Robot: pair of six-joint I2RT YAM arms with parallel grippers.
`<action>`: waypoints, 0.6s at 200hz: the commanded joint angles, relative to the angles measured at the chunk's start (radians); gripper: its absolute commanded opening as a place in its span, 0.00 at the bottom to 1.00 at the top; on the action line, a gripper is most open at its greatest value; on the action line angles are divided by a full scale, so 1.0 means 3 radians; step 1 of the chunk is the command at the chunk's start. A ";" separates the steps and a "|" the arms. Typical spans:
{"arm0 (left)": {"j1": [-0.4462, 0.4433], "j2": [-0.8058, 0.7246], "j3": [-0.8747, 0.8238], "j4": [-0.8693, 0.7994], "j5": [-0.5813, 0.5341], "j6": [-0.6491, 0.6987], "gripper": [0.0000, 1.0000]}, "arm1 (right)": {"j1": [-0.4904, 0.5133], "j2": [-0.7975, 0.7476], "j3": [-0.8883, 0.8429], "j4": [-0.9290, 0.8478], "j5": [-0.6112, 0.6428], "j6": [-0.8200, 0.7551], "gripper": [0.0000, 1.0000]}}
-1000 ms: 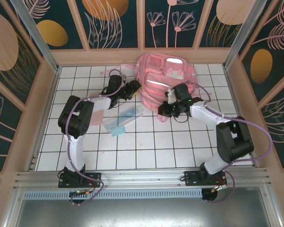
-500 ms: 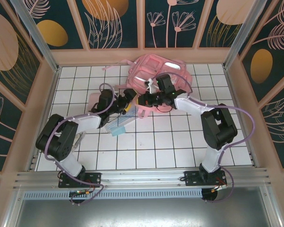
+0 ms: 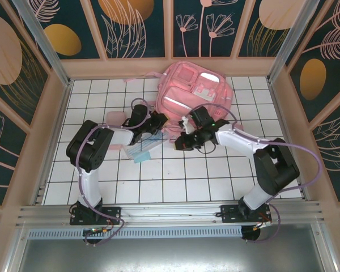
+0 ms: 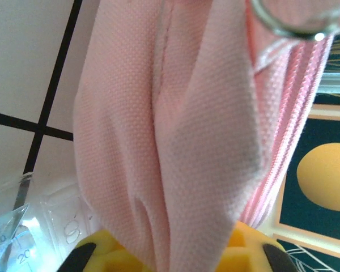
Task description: Pack the student bag
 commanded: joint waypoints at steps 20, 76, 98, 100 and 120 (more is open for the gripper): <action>0.0162 -0.0443 0.0103 -0.0261 -0.0176 0.0548 0.00 | -0.0607 -0.0057 -0.0052 -0.0720 0.0739 -0.0303 0.00; 0.0000 -0.0462 -0.0025 0.0349 -0.0001 -0.0047 0.00 | -0.0171 -0.0023 0.0161 0.0320 0.0433 0.0227 0.11; -0.0183 -0.0459 -0.0024 0.0558 -0.0091 -0.0244 0.00 | 0.0003 -0.0074 0.0096 0.0716 0.0470 0.0545 0.21; -0.0197 -0.0459 -0.0024 0.0571 -0.0106 -0.0256 0.00 | 0.0013 -0.0085 0.0087 0.0750 0.0480 0.0568 0.22; -0.0341 -0.0429 -0.0134 0.0779 -0.0220 -0.0454 0.00 | 0.0059 -0.0201 -0.0111 0.1057 0.0662 0.0882 0.28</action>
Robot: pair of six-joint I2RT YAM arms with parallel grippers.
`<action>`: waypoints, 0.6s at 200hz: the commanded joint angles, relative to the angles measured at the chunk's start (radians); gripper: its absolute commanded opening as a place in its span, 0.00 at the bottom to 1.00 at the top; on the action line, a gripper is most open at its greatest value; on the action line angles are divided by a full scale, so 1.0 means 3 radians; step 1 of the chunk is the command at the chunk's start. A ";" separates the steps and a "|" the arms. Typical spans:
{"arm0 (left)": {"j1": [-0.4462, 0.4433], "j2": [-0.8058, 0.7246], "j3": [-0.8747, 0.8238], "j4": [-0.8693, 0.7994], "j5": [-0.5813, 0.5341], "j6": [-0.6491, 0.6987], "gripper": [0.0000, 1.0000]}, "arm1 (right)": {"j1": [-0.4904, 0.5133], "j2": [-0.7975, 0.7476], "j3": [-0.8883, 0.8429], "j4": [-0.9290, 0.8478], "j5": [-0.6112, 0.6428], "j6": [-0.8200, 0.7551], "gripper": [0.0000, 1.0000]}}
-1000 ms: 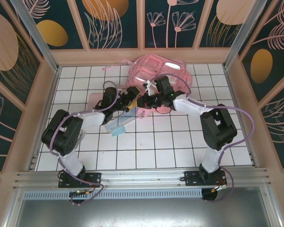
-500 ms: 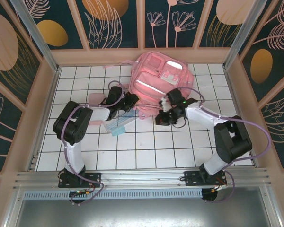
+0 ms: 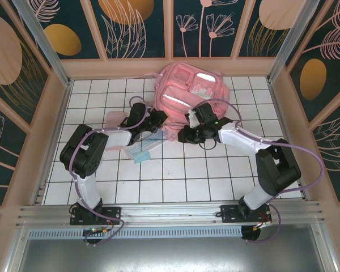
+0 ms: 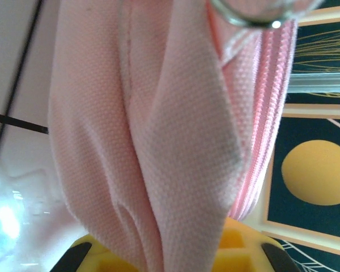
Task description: Pack the student bag
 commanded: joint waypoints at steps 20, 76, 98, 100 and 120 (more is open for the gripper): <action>-0.0334 -0.0034 -0.0055 0.1019 -0.0096 -0.0556 0.03 | 0.0109 -0.0362 -0.0506 0.0981 0.0422 0.0821 0.37; -0.0476 0.0071 0.0024 0.0922 0.0012 -0.0515 0.54 | 0.0192 -0.0609 -0.0931 0.1323 0.1038 0.0993 0.55; -0.0453 -0.0023 -0.0004 0.0492 -0.0011 -0.0211 0.72 | 0.0148 -0.0591 -0.0941 0.1250 0.1215 0.1018 0.56; -0.0450 -0.0031 -0.0015 0.0450 -0.0013 -0.0180 0.73 | 0.0142 -0.0590 -0.0939 0.1239 0.1235 0.1028 0.56; -0.0394 -0.0077 -0.0193 0.0266 -0.0049 -0.0047 0.78 | 0.0046 -0.0579 -0.0988 0.1222 0.1298 0.1065 0.57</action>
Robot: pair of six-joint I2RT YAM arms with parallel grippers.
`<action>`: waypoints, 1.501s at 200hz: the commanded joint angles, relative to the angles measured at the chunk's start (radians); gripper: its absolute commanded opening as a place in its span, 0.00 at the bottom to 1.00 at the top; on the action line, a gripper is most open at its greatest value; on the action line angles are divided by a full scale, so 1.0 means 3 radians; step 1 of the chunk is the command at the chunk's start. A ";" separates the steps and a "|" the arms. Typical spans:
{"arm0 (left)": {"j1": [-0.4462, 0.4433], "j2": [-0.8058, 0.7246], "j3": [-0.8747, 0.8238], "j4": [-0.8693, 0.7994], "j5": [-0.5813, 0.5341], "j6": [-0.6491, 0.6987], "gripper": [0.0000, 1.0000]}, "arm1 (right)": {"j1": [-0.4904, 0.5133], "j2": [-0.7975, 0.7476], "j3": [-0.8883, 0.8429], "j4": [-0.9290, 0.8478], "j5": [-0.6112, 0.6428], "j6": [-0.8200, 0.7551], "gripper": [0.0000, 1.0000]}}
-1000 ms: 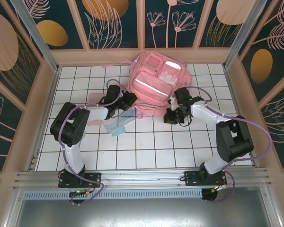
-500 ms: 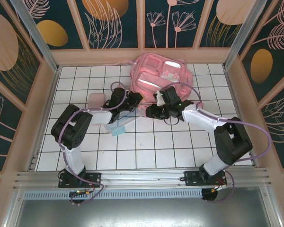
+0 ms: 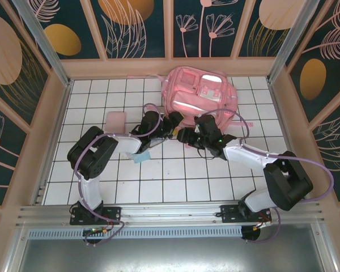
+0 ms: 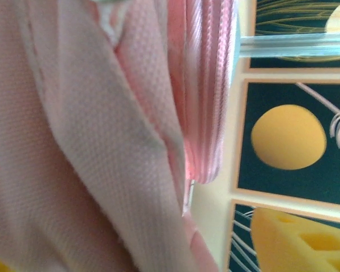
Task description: Pack the student bag
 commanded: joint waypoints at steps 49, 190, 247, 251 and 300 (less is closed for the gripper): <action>0.0271 -0.0022 -0.0277 -0.0150 -0.0010 0.0291 0.84 | -0.0235 -0.0055 -0.0208 0.0115 0.0359 0.0177 0.58; 0.0217 0.0482 0.0199 0.0424 0.0251 -0.0006 0.01 | 0.0262 0.0309 0.0228 -0.0226 0.1097 0.0249 0.46; 0.0190 0.0396 0.0145 0.0516 0.0248 -0.0048 0.01 | 0.0297 0.0830 0.0706 -0.0363 0.1324 0.0095 0.38; 0.0190 0.0393 0.0141 0.0532 0.0250 -0.0058 0.01 | 0.0302 0.0870 0.0736 -0.0385 0.1338 0.0092 0.38; 0.0187 0.0309 0.0006 0.0607 0.0217 -0.0107 0.01 | 0.0493 0.1265 0.1137 -0.0907 0.1713 0.0026 0.30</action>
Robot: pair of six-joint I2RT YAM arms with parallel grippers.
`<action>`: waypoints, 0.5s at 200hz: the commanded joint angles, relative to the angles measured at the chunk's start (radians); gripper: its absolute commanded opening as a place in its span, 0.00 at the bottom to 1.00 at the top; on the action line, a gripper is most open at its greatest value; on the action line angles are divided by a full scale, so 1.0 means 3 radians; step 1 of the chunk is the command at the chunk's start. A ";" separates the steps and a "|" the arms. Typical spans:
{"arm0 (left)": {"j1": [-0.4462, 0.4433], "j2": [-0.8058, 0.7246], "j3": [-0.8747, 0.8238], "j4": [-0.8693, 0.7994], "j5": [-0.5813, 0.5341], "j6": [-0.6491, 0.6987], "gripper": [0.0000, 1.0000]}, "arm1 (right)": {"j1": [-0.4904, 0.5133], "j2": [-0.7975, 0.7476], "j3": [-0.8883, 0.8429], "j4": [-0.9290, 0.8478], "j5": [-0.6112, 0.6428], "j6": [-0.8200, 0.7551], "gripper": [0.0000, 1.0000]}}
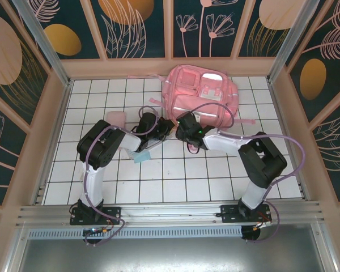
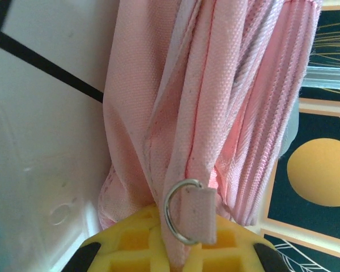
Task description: Pack the student bag
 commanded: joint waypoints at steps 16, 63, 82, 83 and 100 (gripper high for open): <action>-0.0066 -0.0239 -0.0032 0.0365 0.0122 -0.0041 0.00 | 0.0151 0.0239 0.0250 -0.0445 0.0435 -0.0048 0.30; -0.0060 -0.0216 -0.0015 0.0351 0.0081 -0.0052 0.00 | 0.0141 0.0169 0.0237 -0.0663 0.0380 -0.0026 0.14; -0.0053 -0.0213 -0.0008 0.0314 0.0066 -0.0026 0.00 | 0.0115 0.0096 0.0223 -0.0798 0.0218 -0.0049 0.16; -0.0053 -0.0212 -0.0008 0.0314 0.0065 -0.0025 0.00 | 0.0112 0.0095 0.0222 -0.0801 0.0213 -0.0047 0.16; -0.0043 -0.0200 0.0008 0.0309 0.0068 -0.0025 0.00 | 0.0083 0.0074 0.0197 -0.0809 0.0105 -0.0046 0.25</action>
